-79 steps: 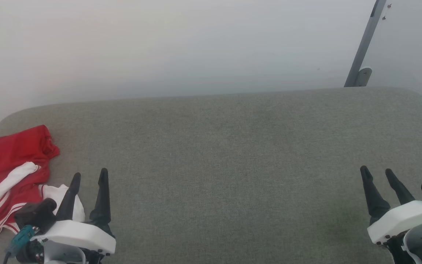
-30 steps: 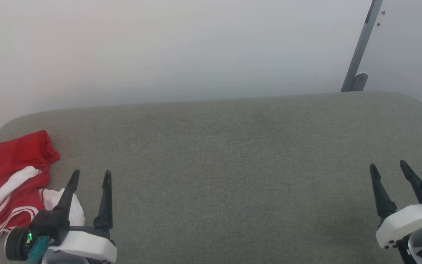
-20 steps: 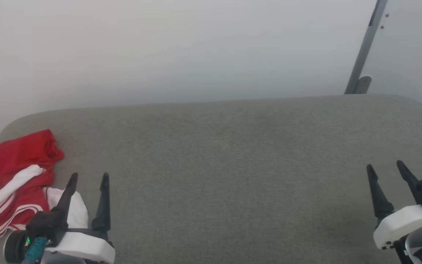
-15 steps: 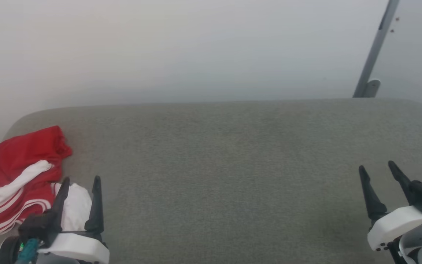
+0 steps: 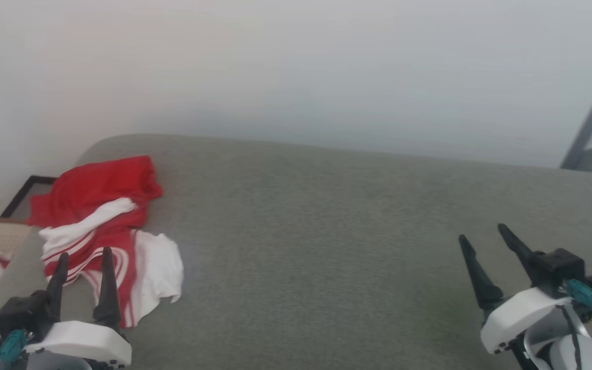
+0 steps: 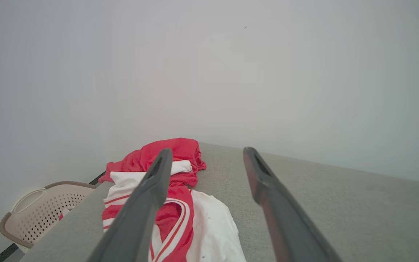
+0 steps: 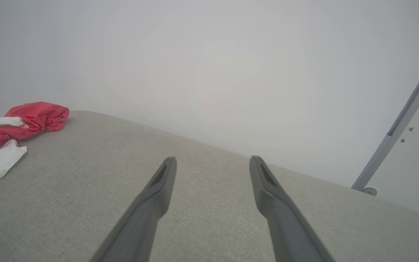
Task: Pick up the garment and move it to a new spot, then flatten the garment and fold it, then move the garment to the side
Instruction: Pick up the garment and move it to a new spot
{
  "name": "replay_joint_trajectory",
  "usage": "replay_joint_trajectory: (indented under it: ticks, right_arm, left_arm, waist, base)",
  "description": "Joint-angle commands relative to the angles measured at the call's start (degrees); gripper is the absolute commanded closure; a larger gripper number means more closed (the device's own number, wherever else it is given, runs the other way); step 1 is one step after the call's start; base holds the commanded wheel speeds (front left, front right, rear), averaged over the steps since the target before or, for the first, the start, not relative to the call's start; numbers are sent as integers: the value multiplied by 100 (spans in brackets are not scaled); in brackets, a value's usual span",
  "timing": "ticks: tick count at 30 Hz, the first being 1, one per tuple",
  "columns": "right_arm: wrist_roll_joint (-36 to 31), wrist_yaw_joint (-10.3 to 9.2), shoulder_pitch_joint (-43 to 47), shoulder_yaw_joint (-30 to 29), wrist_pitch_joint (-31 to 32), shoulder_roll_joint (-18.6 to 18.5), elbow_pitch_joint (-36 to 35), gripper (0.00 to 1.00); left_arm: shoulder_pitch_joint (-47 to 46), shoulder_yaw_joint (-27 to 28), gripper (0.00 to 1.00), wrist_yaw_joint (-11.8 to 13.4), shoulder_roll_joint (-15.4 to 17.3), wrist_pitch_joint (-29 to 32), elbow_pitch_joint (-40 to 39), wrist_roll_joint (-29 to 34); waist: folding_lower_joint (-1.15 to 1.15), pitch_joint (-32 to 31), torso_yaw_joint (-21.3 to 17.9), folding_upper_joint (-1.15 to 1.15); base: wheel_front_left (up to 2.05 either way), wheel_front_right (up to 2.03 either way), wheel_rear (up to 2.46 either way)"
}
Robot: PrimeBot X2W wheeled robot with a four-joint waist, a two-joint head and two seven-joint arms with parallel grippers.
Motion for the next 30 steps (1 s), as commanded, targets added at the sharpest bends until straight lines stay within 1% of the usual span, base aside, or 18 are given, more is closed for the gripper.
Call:
replay_joint_trajectory:
  ticks: [1, 2, 8, 12, 16, 18, 21, 26, 30]
  right_arm:
    - [57, 0, -97, 84, -52, 20, 54, 0]
    - [57, 0, -97, 84, -52, 20, 54, 0]
    - [122, -1, -244, 437, -130, 69, 165, 0]
    - [108, -1, -288, 494, -154, 96, 220, 0]
    - [99, -1, -283, 468, -191, 94, 262, 0]
    - [97, -1, -288, 473, -206, 74, 283, 0]
    - [81, 0, -316, 446, -201, 42, 301, 0]
    - [91, -1, -306, 383, -166, -44, 254, 0]
    - [131, 0, -292, 291, -115, -162, 183, 0]
  left_arm:
    - [58, 20, 0, 40, 0, 42, -79, -70]
    - [58, 20, 0, 40, 0, 42, -79, -70]
    - [165, 111, 0, 132, 35, 159, -313, -152]
    - [255, 109, 0, 140, 61, 214, -398, -177]
    - [235, 87, 0, 172, 27, 249, -454, -207]
    - [258, 51, 0, 170, 48, 290, -446, -182]
    - [197, 91, 0, 159, -1, 309, -446, -326]
    - [76, 75, 0, 140, 12, 332, -376, -410]
    - [-102, 83, 0, 194, 61, 318, -268, -376]
  waist:
    - [0, -41, 250, 0]
    - [0, -41, 250, 0]
    - [0, -75, 680, 0]
    - [0, -85, 857, 0]
    - [0, -78, 949, 0]
    - [0, -64, 961, 0]
    - [0, -25, 922, 0]
    - [0, 82, 748, 0]
    - [0, 221, 562, 0]
  base:
    - [0, 0, 0]
    - [0, 0, 0]
    - [0, 0, 0]
    - [0, 0, 0]
    - [0, 0, 0]
    - [0, 0, 0]
    - [0, 0, 0]
    - [0, 0, 0]
    - [0, 0, 0]
